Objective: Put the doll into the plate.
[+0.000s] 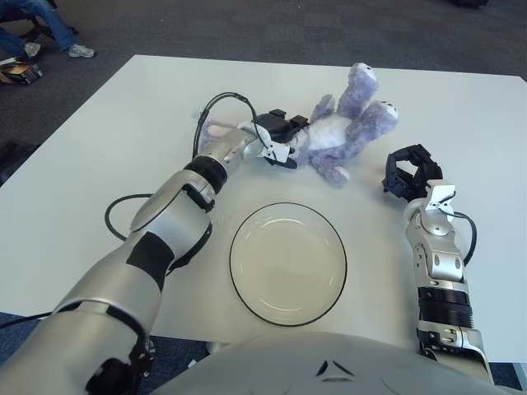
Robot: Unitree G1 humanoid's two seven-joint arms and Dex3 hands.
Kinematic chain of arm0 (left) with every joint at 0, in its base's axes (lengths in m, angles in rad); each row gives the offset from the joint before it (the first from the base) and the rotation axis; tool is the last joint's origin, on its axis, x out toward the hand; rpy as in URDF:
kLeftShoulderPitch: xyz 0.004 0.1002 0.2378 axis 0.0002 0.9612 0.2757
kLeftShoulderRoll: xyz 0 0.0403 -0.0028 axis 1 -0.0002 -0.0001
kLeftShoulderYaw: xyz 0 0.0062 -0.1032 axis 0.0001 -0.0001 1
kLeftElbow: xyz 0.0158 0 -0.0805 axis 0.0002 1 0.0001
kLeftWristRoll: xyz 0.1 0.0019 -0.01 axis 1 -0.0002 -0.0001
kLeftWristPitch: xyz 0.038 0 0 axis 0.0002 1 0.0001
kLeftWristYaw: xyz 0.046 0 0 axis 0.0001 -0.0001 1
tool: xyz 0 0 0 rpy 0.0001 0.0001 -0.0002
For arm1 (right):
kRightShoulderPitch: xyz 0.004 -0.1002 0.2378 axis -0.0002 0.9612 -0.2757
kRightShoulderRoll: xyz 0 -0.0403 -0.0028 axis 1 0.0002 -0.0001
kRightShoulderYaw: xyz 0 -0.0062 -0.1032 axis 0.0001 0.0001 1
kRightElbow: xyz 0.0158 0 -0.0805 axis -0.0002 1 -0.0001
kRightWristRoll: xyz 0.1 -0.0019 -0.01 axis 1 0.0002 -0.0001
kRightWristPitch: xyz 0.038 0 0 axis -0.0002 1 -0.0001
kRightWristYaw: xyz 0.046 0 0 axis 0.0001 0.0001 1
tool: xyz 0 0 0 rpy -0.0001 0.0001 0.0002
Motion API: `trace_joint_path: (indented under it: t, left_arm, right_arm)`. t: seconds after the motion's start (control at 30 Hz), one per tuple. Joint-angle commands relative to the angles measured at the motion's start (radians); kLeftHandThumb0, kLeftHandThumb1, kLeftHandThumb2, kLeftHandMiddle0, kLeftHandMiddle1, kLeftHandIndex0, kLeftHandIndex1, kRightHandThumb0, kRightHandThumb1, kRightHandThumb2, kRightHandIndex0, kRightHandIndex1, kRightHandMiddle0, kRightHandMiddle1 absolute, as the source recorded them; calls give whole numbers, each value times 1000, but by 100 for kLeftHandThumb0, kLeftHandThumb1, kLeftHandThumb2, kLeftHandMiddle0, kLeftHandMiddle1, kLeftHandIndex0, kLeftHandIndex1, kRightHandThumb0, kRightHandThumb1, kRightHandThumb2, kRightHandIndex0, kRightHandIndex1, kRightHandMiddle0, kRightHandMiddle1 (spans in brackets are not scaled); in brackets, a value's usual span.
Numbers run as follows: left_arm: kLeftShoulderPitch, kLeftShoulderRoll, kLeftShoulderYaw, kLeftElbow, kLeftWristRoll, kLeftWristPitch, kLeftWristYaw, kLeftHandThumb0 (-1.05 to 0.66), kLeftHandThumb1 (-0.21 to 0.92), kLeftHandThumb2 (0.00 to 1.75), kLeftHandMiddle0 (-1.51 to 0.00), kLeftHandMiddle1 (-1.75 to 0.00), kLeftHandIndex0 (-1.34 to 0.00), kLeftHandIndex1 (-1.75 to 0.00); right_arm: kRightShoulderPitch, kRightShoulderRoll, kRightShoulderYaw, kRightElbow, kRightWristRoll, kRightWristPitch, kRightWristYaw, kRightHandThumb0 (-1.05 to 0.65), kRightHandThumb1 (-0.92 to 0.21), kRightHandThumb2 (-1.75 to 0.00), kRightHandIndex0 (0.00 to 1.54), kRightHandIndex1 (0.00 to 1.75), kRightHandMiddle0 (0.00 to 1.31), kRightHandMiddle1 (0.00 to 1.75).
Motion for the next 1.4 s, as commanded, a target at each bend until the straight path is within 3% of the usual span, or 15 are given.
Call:
trace_joint_path:
  t: [0.0, 0.03, 0.2, 0.3, 0.33, 0.47, 0.67, 0.97, 1.37]
  left_arm:
    - [79, -3, -48, 16, 20, -39, -136, 37, 41, 103, -66, -154, 0, -115]
    - [79, -2, -49, 16, 20, -43, -142, 39, 40, 103, -67, -153, 0, -117]
    - [75, 4, -52, 14, 14, -58, -174, 43, 38, 106, -70, -150, 0, -161]
    - [74, 6, -52, 10, 10, -62, -183, 44, 37, 106, -71, -149, -8, -170]
    - [73, 7, -50, 9, 7, -63, -186, 44, 37, 106, -71, -149, -10, -171]
    - [70, 5, -41, 25, -6, -64, -194, 46, 34, 111, -74, -149, -41, -174]
    - [69, -3, -15, 31, -47, -31, -233, 51, 20, 144, -72, -172, -71, -175]
    - [83, -13, 19, 10, -97, 38, -275, 52, 17, 149, -72, -174, -82, -175]
    - [92, -1, 4, -26, -76, 51, -244, 53, 17, 149, -73, -175, -87, -175]
  right_arm:
    - [33, 11, 2, 28, 2, 55, 5, -40, -59, -97, 102, 175, 40, 175]
    - [33, 11, 2, 28, 3, 56, 5, -40, -59, -97, 102, 175, 40, 175]
    - [33, 11, 0, 27, 5, 58, 6, -40, -59, -97, 101, 175, 40, 175]
    - [33, 10, -1, 27, 5, 59, 8, -40, -59, -97, 100, 175, 40, 175]
    - [33, 10, -1, 27, 5, 58, 8, -40, -59, -97, 100, 175, 40, 175]
    - [32, 11, -1, 24, 6, 60, 9, -40, -58, -97, 100, 175, 41, 175]
    - [32, 9, 0, 24, 0, 66, 6, -40, -58, -98, 100, 175, 41, 175]
    - [32, 7, 2, 24, -2, 66, 8, -41, -58, -98, 100, 175, 41, 175]
    - [32, 3, -3, 26, 7, 66, 27, -41, -58, -98, 100, 175, 41, 175]
